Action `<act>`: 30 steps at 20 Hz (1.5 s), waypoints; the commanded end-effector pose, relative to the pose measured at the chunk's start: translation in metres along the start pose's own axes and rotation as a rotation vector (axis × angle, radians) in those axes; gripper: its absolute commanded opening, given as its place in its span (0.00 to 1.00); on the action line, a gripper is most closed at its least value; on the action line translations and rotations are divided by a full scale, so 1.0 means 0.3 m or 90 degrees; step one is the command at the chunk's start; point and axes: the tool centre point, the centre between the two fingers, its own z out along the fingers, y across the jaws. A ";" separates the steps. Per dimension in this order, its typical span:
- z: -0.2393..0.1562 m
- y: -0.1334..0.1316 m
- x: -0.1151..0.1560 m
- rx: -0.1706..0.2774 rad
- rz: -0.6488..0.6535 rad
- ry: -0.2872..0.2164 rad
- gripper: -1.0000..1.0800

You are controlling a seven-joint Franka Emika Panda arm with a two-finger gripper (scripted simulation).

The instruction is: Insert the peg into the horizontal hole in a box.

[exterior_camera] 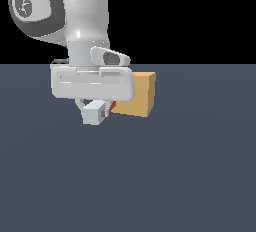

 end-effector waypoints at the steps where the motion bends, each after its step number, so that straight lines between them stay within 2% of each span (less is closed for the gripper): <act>1: -0.014 0.009 0.038 -0.001 0.027 0.000 0.00; 13: -0.046 0.042 0.144 -0.001 0.103 0.000 0.00; 30: -0.049 0.050 0.155 -0.001 0.110 0.000 0.00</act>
